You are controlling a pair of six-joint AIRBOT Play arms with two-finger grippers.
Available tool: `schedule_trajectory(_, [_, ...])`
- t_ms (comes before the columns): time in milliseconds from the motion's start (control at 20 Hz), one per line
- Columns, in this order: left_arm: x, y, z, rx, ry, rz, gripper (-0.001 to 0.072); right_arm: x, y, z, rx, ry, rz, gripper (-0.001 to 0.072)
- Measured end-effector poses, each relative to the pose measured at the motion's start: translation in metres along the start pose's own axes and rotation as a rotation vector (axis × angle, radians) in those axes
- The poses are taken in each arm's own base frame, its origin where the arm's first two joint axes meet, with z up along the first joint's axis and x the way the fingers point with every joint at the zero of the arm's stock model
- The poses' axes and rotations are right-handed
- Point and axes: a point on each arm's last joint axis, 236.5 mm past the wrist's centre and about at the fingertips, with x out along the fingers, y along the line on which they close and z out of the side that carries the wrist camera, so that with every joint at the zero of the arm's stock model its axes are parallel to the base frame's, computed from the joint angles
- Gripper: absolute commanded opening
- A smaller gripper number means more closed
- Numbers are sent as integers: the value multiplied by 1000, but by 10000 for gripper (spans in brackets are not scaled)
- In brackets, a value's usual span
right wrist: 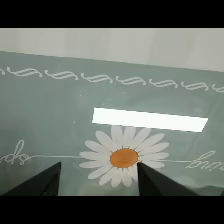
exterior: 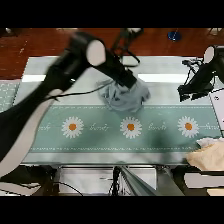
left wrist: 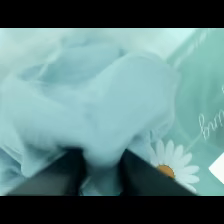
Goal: Fold the shirts.
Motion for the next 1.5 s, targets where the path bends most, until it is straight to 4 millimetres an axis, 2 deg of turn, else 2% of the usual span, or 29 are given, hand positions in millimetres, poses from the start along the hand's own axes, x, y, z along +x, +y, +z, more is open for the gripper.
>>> schedule_trajectory(100, [25,5,-14,-15,56,-3,551,0,0,3,-2,-11,0,545])
schedule_trajectory(200, [23,29,-15,-45,57,24,550,0,-1,7,2,-29,2,536])
schedule_trajectory(300, [-3,75,-12,-89,32,101,550,1,-3,8,15,-36,14,537])
schedule_trajectory(400, [-38,130,-19,-166,15,180,550,2,-8,9,41,-45,38,536])
schedule_trajectory(500, [-68,180,-46,-276,42,227,550,3,-15,7,79,-49,72,536])
schedule_trajectory(600, [-83,209,-82,-408,87,203,550,4,-22,7,123,-64,118,536])
schedule_trajectory(700, [-79,213,-115,-519,129,99,550,4,-26,9,157,-82,171,537])
schedule_trajectory(800, [-67,212,-137,-603,138,10,552,2,-27,13,174,-113,231,537])
schedule_trajectory(850, [-59,209,-143,-640,128,-33,638,1,-26,16,175,-131,258,537])
schedule_trajectory(900, [-52,206,-145,-670,117,-66,703,-1,-25,20,173,-152,284,538])
schedule_trajectory(950, [-43,205,-147,-700,103,-96,718,-2,-23,23,165,-171,303,538])
schedule_trajectory(1200, [2,193,-142,-801,68,-222,718,-5,-14,45,138,-256,378,538])
schedule_trajectory(1500, [45,173,-151,-840,120,-302,717,12,-1,61,143,-254,458,538])
